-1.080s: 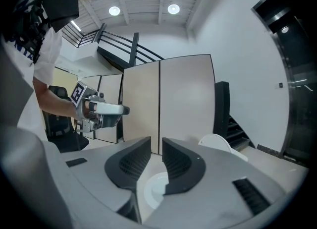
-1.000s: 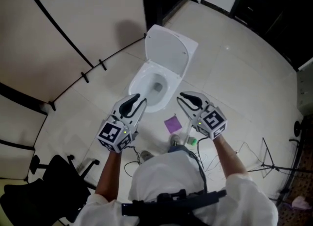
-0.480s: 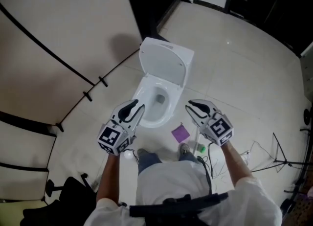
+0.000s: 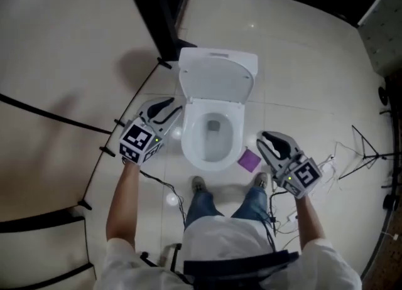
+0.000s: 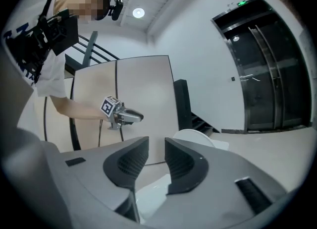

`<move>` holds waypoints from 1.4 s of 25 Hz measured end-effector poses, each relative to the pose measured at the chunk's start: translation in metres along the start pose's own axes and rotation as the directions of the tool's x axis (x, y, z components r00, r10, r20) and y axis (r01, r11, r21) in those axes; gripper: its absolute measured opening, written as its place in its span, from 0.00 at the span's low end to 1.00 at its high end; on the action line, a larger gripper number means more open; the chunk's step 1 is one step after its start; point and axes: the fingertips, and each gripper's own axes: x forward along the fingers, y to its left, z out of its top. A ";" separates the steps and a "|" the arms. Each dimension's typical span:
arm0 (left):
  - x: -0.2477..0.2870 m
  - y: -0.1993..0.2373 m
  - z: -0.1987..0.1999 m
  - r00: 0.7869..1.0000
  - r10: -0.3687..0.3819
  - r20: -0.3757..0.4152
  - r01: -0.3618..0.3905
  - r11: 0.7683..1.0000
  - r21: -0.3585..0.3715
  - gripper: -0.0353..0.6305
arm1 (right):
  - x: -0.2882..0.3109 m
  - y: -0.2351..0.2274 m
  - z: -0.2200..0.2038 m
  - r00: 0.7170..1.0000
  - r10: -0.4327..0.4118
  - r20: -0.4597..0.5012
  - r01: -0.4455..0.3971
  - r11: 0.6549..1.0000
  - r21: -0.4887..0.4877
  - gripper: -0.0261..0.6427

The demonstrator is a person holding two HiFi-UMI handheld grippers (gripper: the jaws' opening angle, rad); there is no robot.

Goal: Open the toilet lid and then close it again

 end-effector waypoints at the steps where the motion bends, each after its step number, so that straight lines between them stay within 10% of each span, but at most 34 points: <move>1: 0.007 0.018 -0.004 0.999 -0.027 -0.016 0.028 0.999 0.031 0.23 | 0.007 0.008 -0.001 1.000 -0.030 0.001 0.030 0.999 0.010 0.18; 12: 0.163 0.131 -0.045 0.956 -0.214 -0.200 0.260 0.935 0.241 0.24 | 0.011 0.043 -0.058 0.974 -0.208 -0.092 0.218 0.968 0.121 0.18; 26: 0.220 0.121 -0.074 0.857 -0.301 -0.417 0.429 0.867 0.255 0.10 | -0.020 0.050 -0.102 0.959 -0.233 -0.162 0.261 0.949 0.176 0.18; 35: 0.091 -0.033 -0.162 0.776 -0.243 -0.582 0.578 0.642 0.503 0.11 | -0.044 0.058 -0.117 0.981 -0.144 -0.133 0.163 0.976 0.147 0.18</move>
